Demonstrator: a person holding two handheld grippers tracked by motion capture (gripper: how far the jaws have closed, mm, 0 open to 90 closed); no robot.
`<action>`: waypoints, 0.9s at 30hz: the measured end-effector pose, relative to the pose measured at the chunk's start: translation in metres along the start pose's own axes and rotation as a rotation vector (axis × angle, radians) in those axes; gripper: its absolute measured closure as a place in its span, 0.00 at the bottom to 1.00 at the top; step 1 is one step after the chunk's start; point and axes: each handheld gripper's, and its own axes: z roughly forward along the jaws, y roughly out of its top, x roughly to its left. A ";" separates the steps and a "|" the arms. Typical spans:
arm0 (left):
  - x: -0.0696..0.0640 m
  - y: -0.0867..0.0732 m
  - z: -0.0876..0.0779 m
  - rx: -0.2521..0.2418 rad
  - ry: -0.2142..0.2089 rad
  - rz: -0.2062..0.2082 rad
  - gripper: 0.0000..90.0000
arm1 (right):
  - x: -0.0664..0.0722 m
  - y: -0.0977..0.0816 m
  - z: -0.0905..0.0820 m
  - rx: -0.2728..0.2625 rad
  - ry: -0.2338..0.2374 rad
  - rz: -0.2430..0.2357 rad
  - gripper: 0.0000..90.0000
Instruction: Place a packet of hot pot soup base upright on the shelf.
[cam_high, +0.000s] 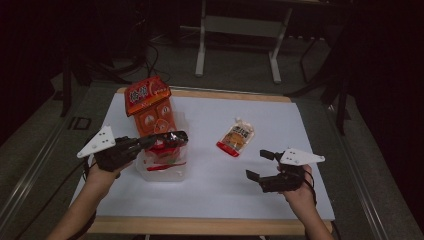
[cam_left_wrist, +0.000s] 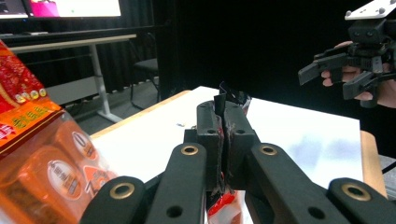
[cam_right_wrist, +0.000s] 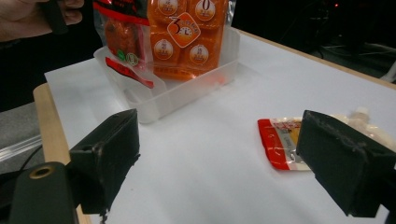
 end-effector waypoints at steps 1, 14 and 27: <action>0.000 -0.001 -0.001 0.003 -0.003 -0.001 0.98 | 0.000 0.000 0.000 0.003 0.002 0.000 0.15; 0.002 -0.018 -0.011 0.008 -0.012 -0.031 0.97 | 0.001 -0.002 0.004 0.013 0.018 0.003 0.15; 0.008 -0.048 -0.006 0.065 -0.020 -0.075 0.97 | 0.000 -0.003 0.005 0.009 0.033 -0.020 0.16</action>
